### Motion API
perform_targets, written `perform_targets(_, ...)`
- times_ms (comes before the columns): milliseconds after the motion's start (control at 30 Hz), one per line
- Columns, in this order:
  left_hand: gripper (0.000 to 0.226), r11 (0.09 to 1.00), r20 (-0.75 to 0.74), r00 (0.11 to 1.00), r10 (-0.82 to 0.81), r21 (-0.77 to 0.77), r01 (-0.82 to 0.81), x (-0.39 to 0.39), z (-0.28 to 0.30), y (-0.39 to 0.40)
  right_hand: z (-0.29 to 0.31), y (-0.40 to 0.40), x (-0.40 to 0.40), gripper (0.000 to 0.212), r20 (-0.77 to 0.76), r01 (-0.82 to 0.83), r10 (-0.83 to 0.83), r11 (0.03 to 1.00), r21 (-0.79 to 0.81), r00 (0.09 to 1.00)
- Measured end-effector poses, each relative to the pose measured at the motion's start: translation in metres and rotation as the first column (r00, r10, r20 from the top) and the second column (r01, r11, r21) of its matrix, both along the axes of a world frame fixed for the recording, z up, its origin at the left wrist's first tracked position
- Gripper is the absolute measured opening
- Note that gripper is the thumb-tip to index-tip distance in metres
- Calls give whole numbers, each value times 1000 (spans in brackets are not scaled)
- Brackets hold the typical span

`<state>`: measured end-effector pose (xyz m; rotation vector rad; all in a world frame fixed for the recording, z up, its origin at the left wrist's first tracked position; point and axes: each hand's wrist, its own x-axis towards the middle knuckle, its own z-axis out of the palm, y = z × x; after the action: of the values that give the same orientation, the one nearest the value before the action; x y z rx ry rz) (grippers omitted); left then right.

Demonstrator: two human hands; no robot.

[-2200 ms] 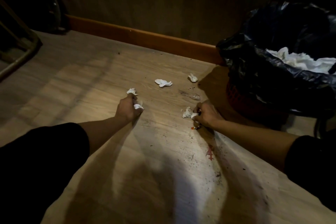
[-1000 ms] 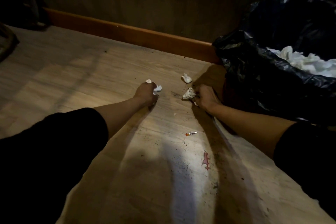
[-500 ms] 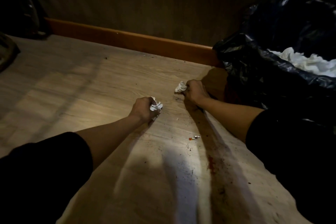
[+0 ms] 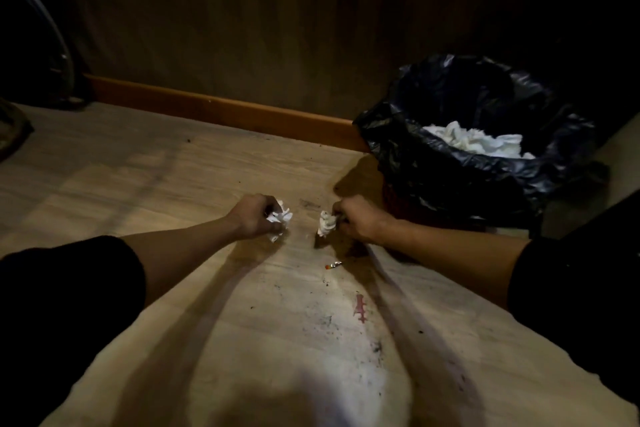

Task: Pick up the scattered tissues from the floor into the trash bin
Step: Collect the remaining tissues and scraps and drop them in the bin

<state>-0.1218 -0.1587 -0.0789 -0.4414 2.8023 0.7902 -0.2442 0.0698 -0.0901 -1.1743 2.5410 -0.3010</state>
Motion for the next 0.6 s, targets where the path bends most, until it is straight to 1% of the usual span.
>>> perform_targets(67,42,996,-25,996,-85,-27,85,2,27,11,30,9,12,18,-43,-66,65,998,-24,997)
perform_targets(133,40,994,-100,989,-107,-48,103,5,52,21,63,19,25,15,-94,-118,111,990,-73,989)
perform_targets(200,36,997,-199,977,-73,-22,70,7,76,30,99,30,36,13,-141,-167,149,979,-120,979)
perform_targets(267,28,995,-309,951,18,102,15,7,101,40,135,44,43,14,-183,-213,180,961,-178,966)
perform_targets(333,30,983,-419,901,115,181,-41,0,125,54,170,61,44,18,-243,-214,152,944,-251,958)
perform_targets(367,33,983,-468,873,137,173,-62,-6,138,63,187,70,42,21,-263,-182,105,939,-291,959)
perform_targets(433,37,988,-538,833,128,147,-56,-20,163,89,217,93,33,23,-268,-74,-36,919,-388,963)
perform_targets(500,40,988,-582,810,68,150,25,-36,185,121,237,117,18,21,-242,74,-211,877,-474,947)
perform_targets(533,40,986,-601,798,31,150,75,-43,194,139,242,129,7,19,-217,161,-306,847,-506,927)
perform_targets(600,42,979,-614,789,-25,144,143,-59,206,170,241,152,-21,22,-84,366,-484,754,-546,871)
